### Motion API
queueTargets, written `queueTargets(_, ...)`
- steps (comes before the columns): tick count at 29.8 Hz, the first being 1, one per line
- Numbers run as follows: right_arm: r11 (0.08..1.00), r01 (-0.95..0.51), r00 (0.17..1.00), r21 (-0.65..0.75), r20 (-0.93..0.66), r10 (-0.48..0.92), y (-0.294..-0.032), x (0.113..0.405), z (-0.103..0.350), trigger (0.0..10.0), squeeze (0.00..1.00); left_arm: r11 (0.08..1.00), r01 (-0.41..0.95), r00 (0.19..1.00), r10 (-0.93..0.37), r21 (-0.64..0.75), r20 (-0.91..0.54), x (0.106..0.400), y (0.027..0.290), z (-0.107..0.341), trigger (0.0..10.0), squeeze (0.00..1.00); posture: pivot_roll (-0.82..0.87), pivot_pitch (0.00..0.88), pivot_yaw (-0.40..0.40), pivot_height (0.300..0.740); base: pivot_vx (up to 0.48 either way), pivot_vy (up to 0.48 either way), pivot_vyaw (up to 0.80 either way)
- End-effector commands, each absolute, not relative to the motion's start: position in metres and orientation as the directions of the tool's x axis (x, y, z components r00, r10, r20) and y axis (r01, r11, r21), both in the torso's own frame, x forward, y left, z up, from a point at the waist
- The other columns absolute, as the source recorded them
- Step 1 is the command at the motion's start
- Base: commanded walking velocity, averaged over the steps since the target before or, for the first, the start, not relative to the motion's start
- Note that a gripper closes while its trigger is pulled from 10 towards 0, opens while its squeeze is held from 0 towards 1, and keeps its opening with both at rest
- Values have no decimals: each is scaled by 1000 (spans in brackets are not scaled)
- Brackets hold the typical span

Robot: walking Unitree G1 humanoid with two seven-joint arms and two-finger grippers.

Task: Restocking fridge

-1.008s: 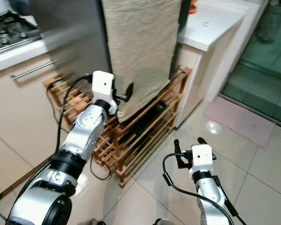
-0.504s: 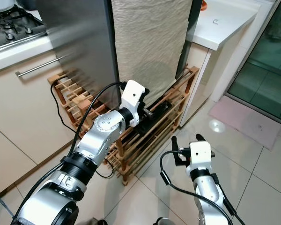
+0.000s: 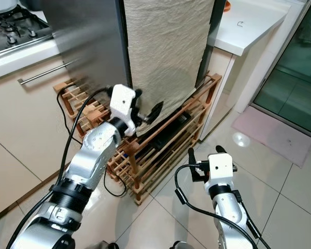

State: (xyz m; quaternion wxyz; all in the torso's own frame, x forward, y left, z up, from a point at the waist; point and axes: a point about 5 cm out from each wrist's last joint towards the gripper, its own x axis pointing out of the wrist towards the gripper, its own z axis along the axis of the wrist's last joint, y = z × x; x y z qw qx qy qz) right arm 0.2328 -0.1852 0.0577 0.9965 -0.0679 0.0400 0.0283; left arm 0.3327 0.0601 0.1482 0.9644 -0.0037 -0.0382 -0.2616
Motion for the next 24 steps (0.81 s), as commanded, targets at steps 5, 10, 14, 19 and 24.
queueTargets(5,989,-61,993,-137,-104,47,-187,232,56,10000,0,912,410,904,-411,30,121,336,72,156,10000,0,-93,23,21,740,0,0,0)
queueTargets(10,988,-65,993,-138,-107,50,-187,235,55,10000,0,919,392,912,-395,45,109,344,70,154,10000,0,-94,17,21,740,0,0,0)
queueTargets(14,988,-64,993,-139,-110,49,-188,236,54,10000,0,919,391,913,-393,42,108,347,66,154,10000,0,-106,14,23,740,0,0,0)
queueTargets(19,989,-56,993,-140,-115,40,-191,234,52,10000,0,920,391,913,-389,7,123,349,62,159,10000,0,-117,22,27,740,0,0,0)
queueTargets(24,989,-52,992,-140,-121,35,-192,232,49,10000,0,919,393,911,-389,-2,134,349,59,160,10000,0,-119,28,27,740,0,0,0)
